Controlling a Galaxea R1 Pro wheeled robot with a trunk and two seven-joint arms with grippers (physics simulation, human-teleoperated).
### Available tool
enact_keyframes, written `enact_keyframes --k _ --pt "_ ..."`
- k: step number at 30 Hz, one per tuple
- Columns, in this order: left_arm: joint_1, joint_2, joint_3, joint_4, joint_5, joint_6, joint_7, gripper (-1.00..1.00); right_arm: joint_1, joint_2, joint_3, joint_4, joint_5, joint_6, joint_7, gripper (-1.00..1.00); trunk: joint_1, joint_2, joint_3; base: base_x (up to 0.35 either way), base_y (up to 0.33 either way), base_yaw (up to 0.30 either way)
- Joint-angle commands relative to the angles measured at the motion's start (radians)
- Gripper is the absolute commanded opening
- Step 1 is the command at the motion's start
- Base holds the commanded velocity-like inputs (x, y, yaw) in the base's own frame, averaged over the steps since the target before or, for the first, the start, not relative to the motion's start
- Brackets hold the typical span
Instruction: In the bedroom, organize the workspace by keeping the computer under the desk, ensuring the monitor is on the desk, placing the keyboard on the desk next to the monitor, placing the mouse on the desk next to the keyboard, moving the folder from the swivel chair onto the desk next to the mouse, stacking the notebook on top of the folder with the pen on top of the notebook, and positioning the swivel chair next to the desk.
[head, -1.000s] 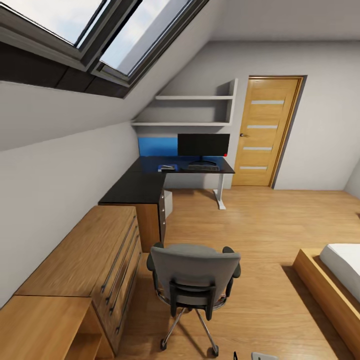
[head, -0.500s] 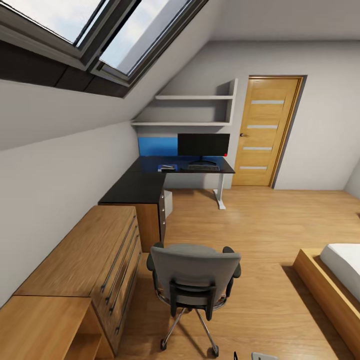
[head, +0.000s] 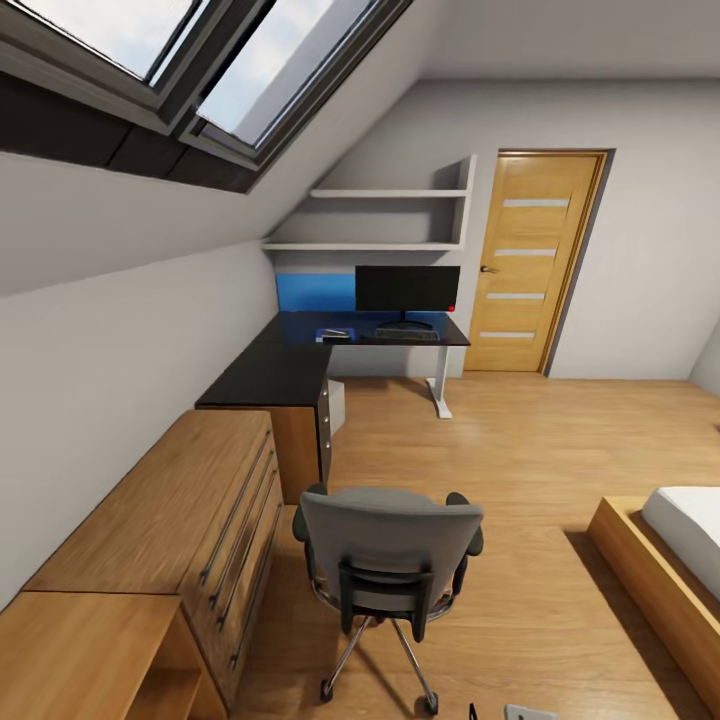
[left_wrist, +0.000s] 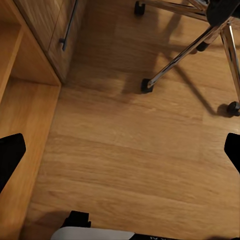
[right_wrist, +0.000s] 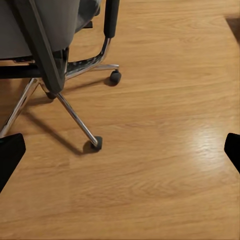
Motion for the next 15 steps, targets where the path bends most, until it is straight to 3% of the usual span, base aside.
enact_keyframes --k 1,15 --pt "-0.001 0.0 0.004 0.001 -0.01 -0.003 0.006 1.0 -0.001 0.0 0.009 0.002 -0.006 -0.004 -0.004 1.0 0.004 -0.009 -0.005 0.0 0.0 0.0" --pt "-0.001 -0.001 0.005 0.001 -0.01 -0.002 0.007 1.0 -0.001 -0.025 0.009 0.002 -0.006 -0.006 -0.004 1.0 0.058 -0.107 -0.049 0.0 0.0 0.0"
